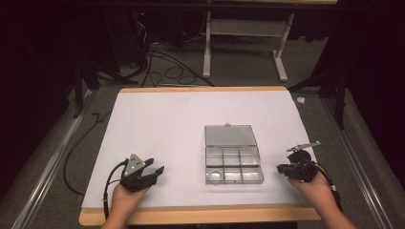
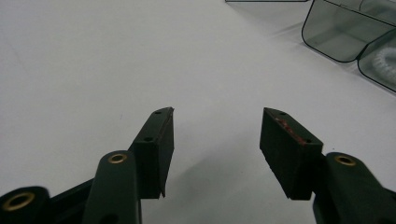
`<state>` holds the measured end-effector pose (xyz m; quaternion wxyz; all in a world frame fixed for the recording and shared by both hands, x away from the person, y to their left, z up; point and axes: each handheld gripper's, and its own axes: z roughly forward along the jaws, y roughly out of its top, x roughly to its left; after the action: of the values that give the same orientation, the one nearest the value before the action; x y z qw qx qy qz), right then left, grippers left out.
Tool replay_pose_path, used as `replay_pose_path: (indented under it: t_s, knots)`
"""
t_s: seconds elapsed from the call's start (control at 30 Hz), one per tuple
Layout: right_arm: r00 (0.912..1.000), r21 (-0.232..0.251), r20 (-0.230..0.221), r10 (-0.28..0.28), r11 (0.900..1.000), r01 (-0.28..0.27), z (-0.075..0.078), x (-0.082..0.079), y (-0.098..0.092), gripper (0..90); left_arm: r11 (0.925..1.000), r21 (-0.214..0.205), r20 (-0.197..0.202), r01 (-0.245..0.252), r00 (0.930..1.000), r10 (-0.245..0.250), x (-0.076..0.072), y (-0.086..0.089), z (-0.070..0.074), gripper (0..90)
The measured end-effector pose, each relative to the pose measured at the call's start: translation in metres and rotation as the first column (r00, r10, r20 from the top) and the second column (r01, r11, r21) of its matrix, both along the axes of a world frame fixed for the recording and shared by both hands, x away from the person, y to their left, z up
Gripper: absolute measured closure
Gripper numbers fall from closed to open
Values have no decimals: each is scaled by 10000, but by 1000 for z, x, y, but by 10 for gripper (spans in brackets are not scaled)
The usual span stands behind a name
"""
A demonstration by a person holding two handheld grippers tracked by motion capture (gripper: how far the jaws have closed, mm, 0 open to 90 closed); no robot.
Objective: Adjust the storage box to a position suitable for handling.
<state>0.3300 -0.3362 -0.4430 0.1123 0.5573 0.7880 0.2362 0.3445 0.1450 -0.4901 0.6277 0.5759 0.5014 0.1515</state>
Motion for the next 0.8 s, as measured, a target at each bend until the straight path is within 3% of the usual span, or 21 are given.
replay_pose_path:
  t_s: [0.03, 0.1, 0.2, 0.27, 0.3, 0.33, 0.37, 0.47, 0.63, 0.7, 0.8]
  knots:
    - [9992, 127, 379, -141, 9998, 136, -4, -5, -1, 823, 10000, 4, 2, -8, 10000, 8, 0, 0, 0, 454]
    - [9981, 326, 540, -299, 9991, 281, -7, -8, -2, 823, 10000, 28, 28, -19, 10000, 19, 0, 0, 0, 453]
    - [9910, 856, 1235, -523, 9955, 419, -16, -17, -5, 824, 9999, 31, 75, -96, 9999, 96, 0, -1, 0, 451]
    - [9884, 916, 1407, -569, 9948, 443, -18, -19, -6, 823, 9999, 78, 52, -97, 9999, 96, 0, 0, 0, 450]
    - [9818, 1114, 1781, -654, 9927, 459, -21, -22, -7, 817, 9998, 142, 34, -146, 9999, 146, 0, -1, 0, 450]
    - [9818, 1114, 1781, -654, 9927, 459, -21, -22, -7, 817, 9998, 142, 34, -146, 9999, 146, 0, -1, 0, 447]
    - [9724, 1265, 2219, -725, 9909, 450, -24, -24, -7, 802, 9997, 166, 51, -183, 9998, 182, 0, -1, -1, 447]
    - [9626, 1355, 2632, -640, 9904, 288, -26, -24, -6, 787, 9996, 123, 8, -236, 9997, 236, 1, -1, 0, 458]
    - [9550, 1569, 2903, -599, 9875, 142, -27, -22, -4, 769, 9991, 97, -314, -415, 9986, 418, 7, -2, 1, 491]
    - [9499, 1727, 3045, -700, 9848, 172, -26, -18, -5, 750, 9975, -494, -419, -504, 9980, 484, 12, -8, 8, 488]
    - [9445, 1901, 3181, -821, 9815, 213, -23, -14, -6, 739, 9967, -662, -415, -469, 9982, 443, 16, -14, 13, 490]
